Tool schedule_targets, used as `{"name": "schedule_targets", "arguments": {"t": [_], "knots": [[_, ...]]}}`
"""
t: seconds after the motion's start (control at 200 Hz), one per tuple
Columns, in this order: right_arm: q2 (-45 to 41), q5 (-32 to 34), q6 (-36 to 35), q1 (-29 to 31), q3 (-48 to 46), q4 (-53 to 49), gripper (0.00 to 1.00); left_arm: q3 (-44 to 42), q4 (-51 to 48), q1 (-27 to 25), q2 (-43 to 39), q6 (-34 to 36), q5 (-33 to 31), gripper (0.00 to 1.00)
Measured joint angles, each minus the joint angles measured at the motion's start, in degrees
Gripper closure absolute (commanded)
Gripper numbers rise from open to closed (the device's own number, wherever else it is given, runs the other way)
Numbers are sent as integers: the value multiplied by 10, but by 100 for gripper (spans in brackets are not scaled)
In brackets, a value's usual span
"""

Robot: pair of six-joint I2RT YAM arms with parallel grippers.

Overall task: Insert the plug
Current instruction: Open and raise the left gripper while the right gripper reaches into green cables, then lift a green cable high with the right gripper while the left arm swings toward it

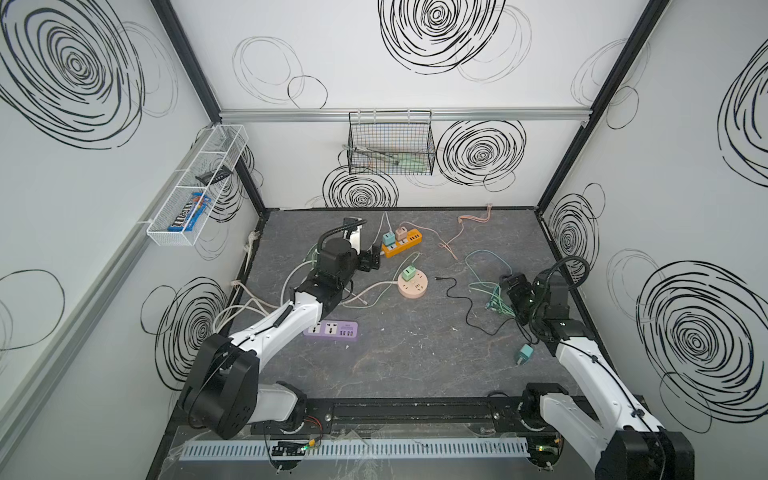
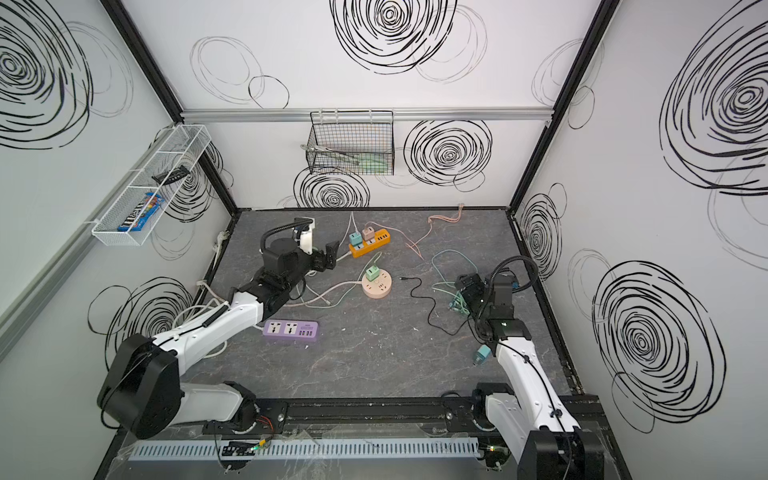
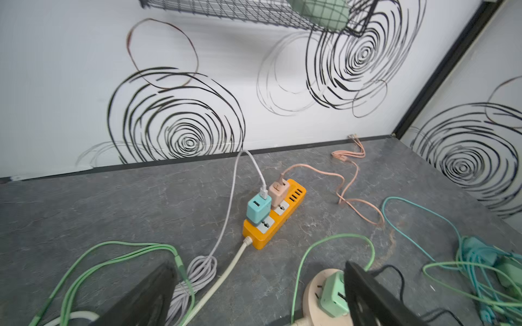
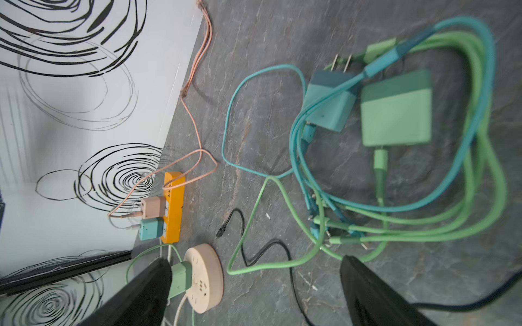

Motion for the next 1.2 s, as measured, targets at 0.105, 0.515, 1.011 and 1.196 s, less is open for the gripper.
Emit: {"name": "schedule_targets", "arguments": {"t": [0.105, 0.515, 1.011, 1.196], "knots": [[30, -26, 35, 0, 0, 6, 3, -9, 10, 0, -10, -7, -40, 4], [132, -42, 99, 24, 0, 69, 48, -39, 27, -1, -45, -11, -93, 4], [51, 106, -123, 36, 129, 117, 100, -46, 30, -4, -63, -11, -106, 4], [34, 107, -234, 51, 179, 143, 100, -46, 30, -7, -63, -3, -75, 4]]}}
